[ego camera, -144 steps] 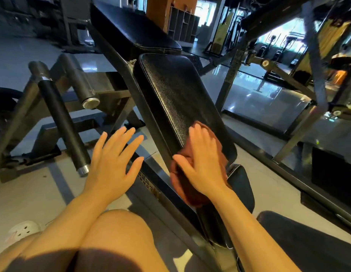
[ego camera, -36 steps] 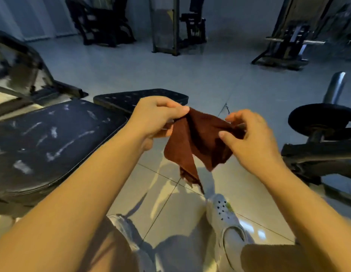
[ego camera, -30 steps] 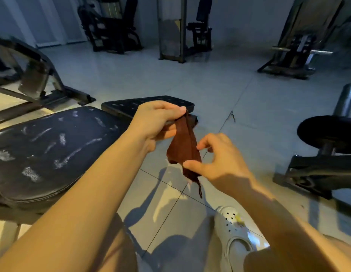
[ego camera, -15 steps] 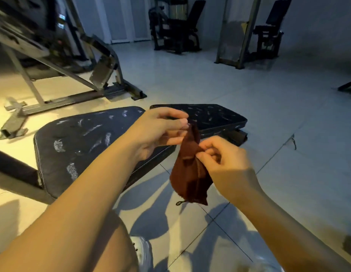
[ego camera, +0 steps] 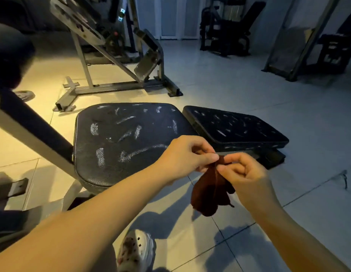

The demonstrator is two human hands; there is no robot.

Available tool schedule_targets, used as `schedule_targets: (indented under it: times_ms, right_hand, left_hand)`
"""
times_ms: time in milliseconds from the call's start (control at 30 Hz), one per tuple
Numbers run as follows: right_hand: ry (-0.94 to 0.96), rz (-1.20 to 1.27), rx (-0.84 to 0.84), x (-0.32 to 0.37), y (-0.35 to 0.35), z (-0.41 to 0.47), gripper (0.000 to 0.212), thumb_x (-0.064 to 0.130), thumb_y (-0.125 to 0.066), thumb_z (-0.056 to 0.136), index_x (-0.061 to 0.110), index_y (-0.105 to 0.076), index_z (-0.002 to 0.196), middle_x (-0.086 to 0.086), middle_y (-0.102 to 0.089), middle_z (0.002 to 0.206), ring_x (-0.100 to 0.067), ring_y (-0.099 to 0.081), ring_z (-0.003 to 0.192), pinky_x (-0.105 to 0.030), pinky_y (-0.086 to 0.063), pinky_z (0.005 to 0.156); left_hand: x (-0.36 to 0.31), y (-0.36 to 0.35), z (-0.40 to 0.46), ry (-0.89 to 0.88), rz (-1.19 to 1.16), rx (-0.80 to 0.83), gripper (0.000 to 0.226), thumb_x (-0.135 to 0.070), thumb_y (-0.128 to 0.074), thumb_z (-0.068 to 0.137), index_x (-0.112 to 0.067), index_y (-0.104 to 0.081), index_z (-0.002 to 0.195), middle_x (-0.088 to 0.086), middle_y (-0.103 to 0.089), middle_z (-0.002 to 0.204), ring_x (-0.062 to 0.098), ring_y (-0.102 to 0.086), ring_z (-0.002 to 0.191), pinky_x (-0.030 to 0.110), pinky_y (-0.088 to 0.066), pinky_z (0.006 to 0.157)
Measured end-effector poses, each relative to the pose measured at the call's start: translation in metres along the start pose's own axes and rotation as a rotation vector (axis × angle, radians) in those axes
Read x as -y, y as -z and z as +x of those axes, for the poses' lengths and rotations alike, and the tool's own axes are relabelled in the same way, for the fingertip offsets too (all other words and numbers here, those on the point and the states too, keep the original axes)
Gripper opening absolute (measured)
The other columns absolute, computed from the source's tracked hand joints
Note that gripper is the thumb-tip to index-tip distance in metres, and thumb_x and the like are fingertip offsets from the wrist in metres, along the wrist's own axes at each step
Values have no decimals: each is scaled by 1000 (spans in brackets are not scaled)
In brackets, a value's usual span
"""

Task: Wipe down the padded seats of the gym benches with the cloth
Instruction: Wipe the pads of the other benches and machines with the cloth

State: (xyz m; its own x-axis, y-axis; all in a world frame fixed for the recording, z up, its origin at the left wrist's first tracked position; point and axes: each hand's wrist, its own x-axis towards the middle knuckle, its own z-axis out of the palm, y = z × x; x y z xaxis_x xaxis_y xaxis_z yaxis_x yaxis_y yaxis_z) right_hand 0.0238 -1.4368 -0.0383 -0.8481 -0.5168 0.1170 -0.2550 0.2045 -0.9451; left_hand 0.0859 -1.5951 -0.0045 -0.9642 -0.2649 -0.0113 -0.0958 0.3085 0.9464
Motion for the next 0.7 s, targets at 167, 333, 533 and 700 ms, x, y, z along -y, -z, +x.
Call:
schedule_targets:
  times_ms: [167,333,533,700]
  right_hand:
    - [100,-102,176,13,-27,24,8,16,-62,93,20,-57,89,13,-55,49,1,-52,51,-22,-44,56]
    - [162,-220,270,32,-56,21,11,30,-65,90,21,-61,84,11,-54,53,-2,-50,53,-34,-48,60]
    - [263,-370,306,78,-81,23,9,31,-68,89,26,-61,86,3,-61,63,-16,-64,69,-47,-56,76]
    - [196,-213,359,59,-76,32,7,19,-68,90,21,-64,84,-5,-70,70,-16,-70,70,-51,-56,80]
  left_hand:
    - [-1,20,-10,-80,143,-234,11,-21,-72,86,-10,-70,87,6,-69,78,20,-68,73,31,-60,65]
    - [-1,46,-32,-214,487,-348,13,-32,-74,84,-19,-72,83,-6,-69,74,8,-63,68,38,-53,72]
    - [3,75,-58,-182,415,-473,8,-32,-73,83,-23,-72,83,-14,-65,72,-2,-60,67,32,-54,72]
    - [3,85,-62,-133,407,-447,11,-36,-74,81,-25,-73,83,-8,-69,78,2,-63,72,36,-57,74]
